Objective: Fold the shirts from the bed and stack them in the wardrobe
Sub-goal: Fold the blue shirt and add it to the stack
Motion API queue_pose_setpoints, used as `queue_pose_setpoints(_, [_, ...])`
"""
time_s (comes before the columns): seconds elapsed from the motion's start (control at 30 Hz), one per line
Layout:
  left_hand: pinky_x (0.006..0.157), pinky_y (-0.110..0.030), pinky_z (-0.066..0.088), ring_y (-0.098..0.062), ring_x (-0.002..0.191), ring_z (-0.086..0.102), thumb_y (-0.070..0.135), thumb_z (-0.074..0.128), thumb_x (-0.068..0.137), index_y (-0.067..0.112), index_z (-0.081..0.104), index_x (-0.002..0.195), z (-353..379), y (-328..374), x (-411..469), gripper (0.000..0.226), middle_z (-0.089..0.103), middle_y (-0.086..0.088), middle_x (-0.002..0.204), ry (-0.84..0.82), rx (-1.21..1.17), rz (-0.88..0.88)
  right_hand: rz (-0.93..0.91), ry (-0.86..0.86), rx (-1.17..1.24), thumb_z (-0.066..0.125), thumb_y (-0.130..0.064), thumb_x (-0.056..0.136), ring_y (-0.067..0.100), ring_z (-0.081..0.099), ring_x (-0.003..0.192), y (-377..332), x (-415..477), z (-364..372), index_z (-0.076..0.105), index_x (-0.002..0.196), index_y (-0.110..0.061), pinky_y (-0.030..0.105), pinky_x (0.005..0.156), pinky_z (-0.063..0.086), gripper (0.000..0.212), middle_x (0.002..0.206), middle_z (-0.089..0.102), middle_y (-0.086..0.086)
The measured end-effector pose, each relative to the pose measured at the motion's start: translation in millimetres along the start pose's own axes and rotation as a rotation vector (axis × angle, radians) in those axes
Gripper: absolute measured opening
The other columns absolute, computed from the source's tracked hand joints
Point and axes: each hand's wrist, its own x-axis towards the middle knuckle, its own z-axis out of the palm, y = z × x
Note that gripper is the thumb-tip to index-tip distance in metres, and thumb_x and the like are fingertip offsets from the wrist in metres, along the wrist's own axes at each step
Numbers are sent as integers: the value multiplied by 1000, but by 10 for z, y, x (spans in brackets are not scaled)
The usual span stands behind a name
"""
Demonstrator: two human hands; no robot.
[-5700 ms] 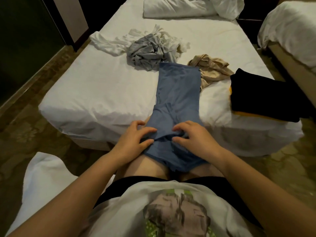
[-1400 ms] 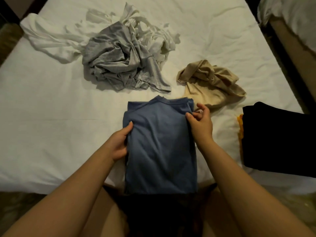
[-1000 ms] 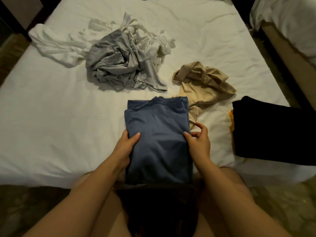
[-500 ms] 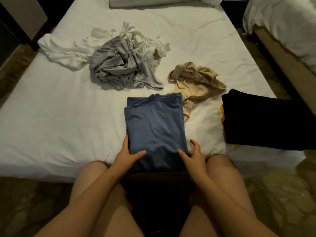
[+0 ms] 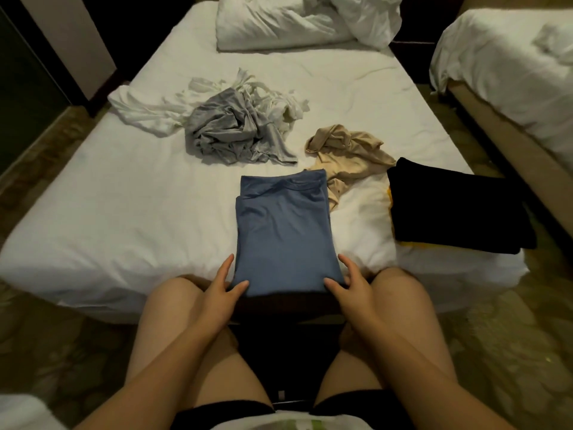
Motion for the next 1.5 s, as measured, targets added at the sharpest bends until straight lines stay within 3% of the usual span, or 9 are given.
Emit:
queue_pose_setpoints(0.13, [58, -17, 54, -21, 89, 59, 2, 51, 93, 20, 49, 128, 37, 133, -58, 40, 57, -12, 110, -22, -148, -35, -29, -24, 103, 62, -9, 88, 11, 52, 112, 3, -29, 11, 51, 128, -20, 22, 91, 43, 43, 119, 55, -3])
queue_pose_setpoints(0.3, [51, -11, 49, -14, 70, 53, 1, 52, 92, -4, 57, 121, -9, 177, -118, 30, 55, -12, 99, 17, -61, -38, -79, -48, -34, 71, -14, 82, 12, 62, 89, 39, -144, 41, 67, 90, -23, 18, 79, 46, 13, 89, 67, -3])
queue_pose_setpoints(0.4, [67, -18, 53, -19, 78, 57, 1, 63, 85, 4, 55, 122, -100, 166, -233, 38, 56, -12, 100, -101, 98, -15, -84, -107, -152, 78, -14, 74, 0, 55, 72, 8, -212, 1, 69, 98, -20, 6, 66, 43, 26, 82, 62, -11])
queue_pose_setpoints(0.5, [96, -30, 45, -20, 107, 54, -1, 73, 75, 15, 54, 123, -201, 179, -327, 54, 56, -8, 116, -184, 357, 69, -122, -109, -213, 75, -3, 73, 6, 56, 82, -23, -282, -39, 69, 105, -13, 5, 69, 42, 34, 93, 60, -6])
queue_pose_setpoints(0.77, [90, -23, 36, -28, 109, 54, 0, 65, 73, 19, 61, 121, -179, 172, -451, 51, 56, -13, 115, -25, 830, 323, -359, 42, -437, 70, -10, 80, 15, 45, 91, -36, -414, -77, 73, 98, -12, 6, 76, 32, 19, 81, 53, -2])
queue_pose_setpoints(1.0, [69, -29, 37, -30, 87, 54, -1, 62, 75, 10, 68, 100, -156, 168, -491, 27, 51, -11, 95, 220, 734, 343, -443, 199, -419, 66, -28, 79, 14, 36, 100, -46, -471, -71, 70, 82, -17, 17, 82, 22, 13, 103, 45, -7])
queue_pose_setpoints(1.2, [94, -29, 40, -22, 100, 51, -6, 70, 75, 16, 61, 73, -129, 238, -525, 24, 49, -8, 107, 216, 129, 358, -282, 87, 8, 63, -18, 86, 18, 55, 83, -116, -491, -122, 55, 75, -22, 26, 69, 39, 14, 84, 60, 6])
queue_pose_setpoints(1.33, [71, -24, 43, -19, 81, 54, 8, 60, 89, 22, 55, 78, -66, 323, -399, 19, 58, -6, 81, 134, 82, 316, -214, 76, 37, 56, -17, 92, 13, 56, 77, -210, -419, -51, 57, 85, -18, 28, 68, 44, 7, 80, 61, 4])
queue_pose_setpoints(1.5, [64, -29, 38, -20, 77, 50, 25, 54, 93, 15, 53, 84, 129, 509, -28, 13, 56, -6, 79, 355, 163, 332, -144, 218, 30, 50, -30, 95, 9, 53, 86, -447, 40, 108, 49, 100, -22, 22, 71, 45, 9, 90, 54, -7])
